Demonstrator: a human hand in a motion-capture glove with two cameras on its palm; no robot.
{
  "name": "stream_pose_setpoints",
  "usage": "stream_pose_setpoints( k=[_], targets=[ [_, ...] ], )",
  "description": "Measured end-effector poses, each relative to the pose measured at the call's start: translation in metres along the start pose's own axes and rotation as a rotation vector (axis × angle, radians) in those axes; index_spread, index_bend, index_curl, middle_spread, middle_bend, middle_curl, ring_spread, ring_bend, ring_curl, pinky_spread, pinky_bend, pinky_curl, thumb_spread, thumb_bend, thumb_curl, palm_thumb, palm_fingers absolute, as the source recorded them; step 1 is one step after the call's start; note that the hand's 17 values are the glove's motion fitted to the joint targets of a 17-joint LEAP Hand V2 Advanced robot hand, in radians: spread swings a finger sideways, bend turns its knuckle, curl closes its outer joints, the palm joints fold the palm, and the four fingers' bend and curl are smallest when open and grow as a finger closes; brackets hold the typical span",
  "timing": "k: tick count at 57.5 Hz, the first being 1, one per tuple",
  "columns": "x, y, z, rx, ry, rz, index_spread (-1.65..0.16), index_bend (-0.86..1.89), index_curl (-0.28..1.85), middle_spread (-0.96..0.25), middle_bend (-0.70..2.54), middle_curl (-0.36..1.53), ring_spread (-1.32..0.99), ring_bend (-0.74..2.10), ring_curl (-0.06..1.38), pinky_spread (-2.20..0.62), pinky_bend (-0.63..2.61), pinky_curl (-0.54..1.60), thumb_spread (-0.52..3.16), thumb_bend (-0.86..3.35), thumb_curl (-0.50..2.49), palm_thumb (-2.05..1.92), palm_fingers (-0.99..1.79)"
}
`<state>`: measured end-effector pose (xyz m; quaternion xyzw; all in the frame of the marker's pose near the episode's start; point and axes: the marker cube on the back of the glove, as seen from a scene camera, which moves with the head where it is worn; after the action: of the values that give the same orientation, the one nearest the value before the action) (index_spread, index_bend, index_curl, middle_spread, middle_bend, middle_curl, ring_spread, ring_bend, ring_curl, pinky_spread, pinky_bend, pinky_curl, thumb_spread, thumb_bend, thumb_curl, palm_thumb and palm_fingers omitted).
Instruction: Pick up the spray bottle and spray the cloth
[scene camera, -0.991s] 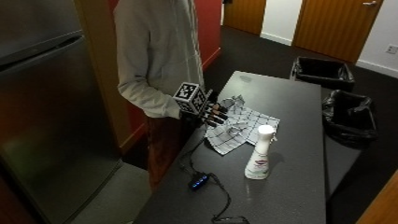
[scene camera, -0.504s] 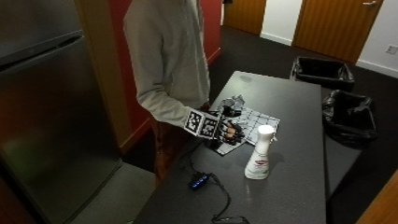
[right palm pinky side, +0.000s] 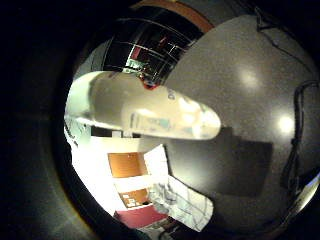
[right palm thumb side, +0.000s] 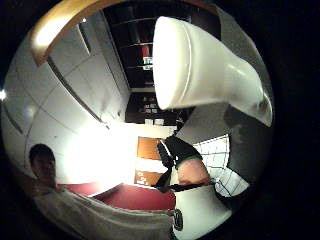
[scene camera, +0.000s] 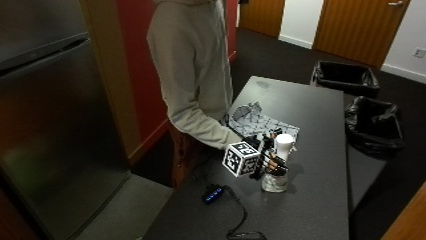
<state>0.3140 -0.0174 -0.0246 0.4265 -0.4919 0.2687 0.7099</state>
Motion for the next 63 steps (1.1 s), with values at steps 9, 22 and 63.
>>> stream_pose_setpoints(
  k=[9, 22, 63],
  targets=[
    [0.001, -0.022, 0.014, -0.003, -0.047, 0.01, -0.36, 0.11, 0.19, -0.04, 0.2, 0.34, -0.08, 0.4, 0.31, 0.08, 0.46, 0.38, 0.87, -0.03, 0.39, 0.66, 0.12],
    [-0.002, -0.049, 0.028, -0.032, -0.037, 0.0, -0.35, 0.2, 0.23, -0.08, 0.32, 0.37, -0.13, 0.49, 0.32, 0.04, 0.34, 0.32, 0.85, -0.02, 0.39, 0.71, 0.62],
    [-0.136, 0.002, 0.121, -0.678, 0.674, -0.365, -0.2, 0.39, 0.51, -0.15, 0.55, 0.5, -0.19, 0.62, 0.46, -0.24, 0.31, 0.38, 0.08, -0.04, 0.68, 1.0, 1.4]
  ],
)
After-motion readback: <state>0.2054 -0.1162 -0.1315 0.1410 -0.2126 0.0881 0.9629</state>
